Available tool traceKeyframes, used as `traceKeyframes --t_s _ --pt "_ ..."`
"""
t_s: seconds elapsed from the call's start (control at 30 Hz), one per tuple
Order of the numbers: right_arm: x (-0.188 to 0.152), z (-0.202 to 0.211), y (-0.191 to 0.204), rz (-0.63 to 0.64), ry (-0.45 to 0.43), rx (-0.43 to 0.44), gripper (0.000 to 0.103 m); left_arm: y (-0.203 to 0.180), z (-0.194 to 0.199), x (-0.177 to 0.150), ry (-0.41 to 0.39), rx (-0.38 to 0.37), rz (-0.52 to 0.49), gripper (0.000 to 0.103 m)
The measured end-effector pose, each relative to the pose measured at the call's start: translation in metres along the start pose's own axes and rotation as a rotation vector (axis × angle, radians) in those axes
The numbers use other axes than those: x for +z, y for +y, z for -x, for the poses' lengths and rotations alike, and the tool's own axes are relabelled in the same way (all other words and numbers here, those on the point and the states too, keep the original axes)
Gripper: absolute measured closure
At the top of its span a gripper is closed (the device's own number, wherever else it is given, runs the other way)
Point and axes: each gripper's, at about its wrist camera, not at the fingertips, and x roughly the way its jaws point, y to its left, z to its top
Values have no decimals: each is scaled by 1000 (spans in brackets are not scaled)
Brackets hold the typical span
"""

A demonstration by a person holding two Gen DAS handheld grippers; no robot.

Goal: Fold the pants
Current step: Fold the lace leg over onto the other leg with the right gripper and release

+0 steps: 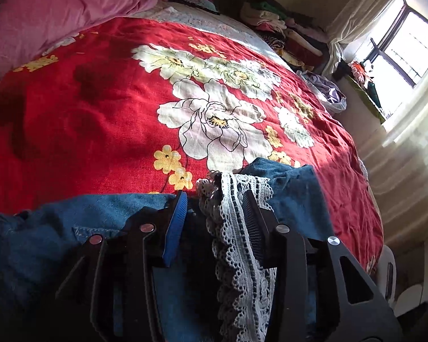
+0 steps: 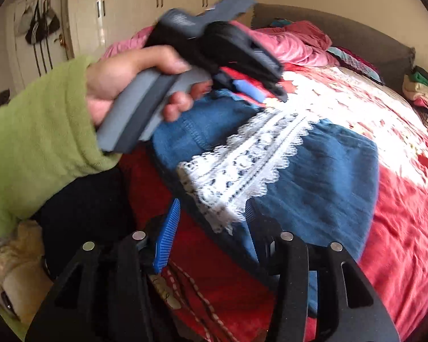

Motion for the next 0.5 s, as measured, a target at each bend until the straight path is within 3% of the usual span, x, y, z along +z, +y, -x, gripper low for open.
traceKeyframes --t_s 0.1,0.37,0.5 --pt "-2 17 -13 -51 -20 -34 56 -2 23 -16 -25 7 -11 60" --pt "-17 34 -58 -174 -33 -141 56 -11 55 -80 -58 41 -14 60" --pt "-22 38 -63 -194 -33 -111 56 -42 54 -98 -46 91 -132 60"
